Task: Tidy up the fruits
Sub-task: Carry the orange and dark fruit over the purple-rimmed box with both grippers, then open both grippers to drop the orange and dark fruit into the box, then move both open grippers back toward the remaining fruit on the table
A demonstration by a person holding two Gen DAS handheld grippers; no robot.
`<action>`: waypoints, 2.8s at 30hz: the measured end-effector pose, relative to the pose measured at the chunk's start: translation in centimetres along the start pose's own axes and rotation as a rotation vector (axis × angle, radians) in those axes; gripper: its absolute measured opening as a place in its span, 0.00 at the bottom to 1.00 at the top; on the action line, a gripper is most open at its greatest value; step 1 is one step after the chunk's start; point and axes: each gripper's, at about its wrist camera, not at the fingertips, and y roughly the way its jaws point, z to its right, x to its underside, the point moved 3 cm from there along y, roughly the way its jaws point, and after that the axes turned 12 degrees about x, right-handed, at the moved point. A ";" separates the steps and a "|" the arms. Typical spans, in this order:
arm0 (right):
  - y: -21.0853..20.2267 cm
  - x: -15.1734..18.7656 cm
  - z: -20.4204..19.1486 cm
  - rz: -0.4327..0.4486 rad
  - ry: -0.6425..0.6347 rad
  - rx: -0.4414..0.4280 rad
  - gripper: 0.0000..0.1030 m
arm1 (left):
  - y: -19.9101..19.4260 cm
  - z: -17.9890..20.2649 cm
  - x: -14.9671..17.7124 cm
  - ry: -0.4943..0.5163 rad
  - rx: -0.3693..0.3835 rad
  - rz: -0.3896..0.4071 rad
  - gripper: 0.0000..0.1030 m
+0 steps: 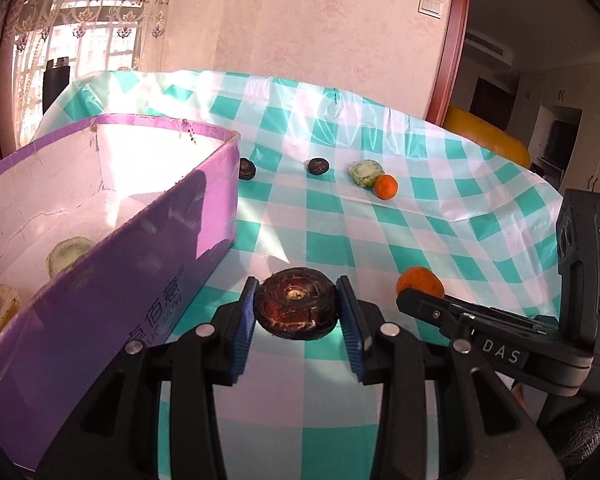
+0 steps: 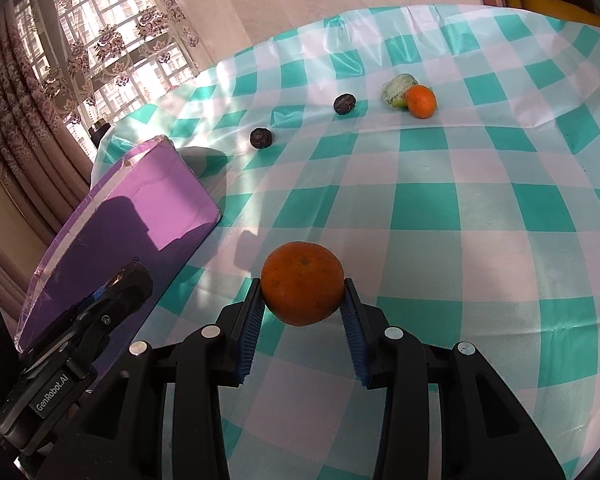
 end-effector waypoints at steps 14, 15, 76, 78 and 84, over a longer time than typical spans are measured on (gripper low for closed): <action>-5.0 -3.8 -10.0 0.180 -0.201 -0.070 0.38 | -9.0 -3.1 -4.4 0.055 -0.257 0.136 0.38; -5.2 -4.1 -10.8 0.190 -0.216 -0.077 0.38 | -9.6 -3.9 -4.6 0.040 -0.269 0.143 0.38; 2.7 -2.8 -25.6 0.103 -0.640 0.111 0.58 | -8.7 -17.9 -2.4 -0.158 -0.427 -0.242 0.66; 1.1 -4.0 -23.6 0.172 -0.542 0.056 0.74 | -9.3 -17.3 -2.8 -0.129 -0.472 -0.205 0.91; -1.7 -6.8 -14.8 0.294 -0.274 0.034 0.84 | -9.2 -14.6 -3.6 -0.048 -0.541 -0.165 0.98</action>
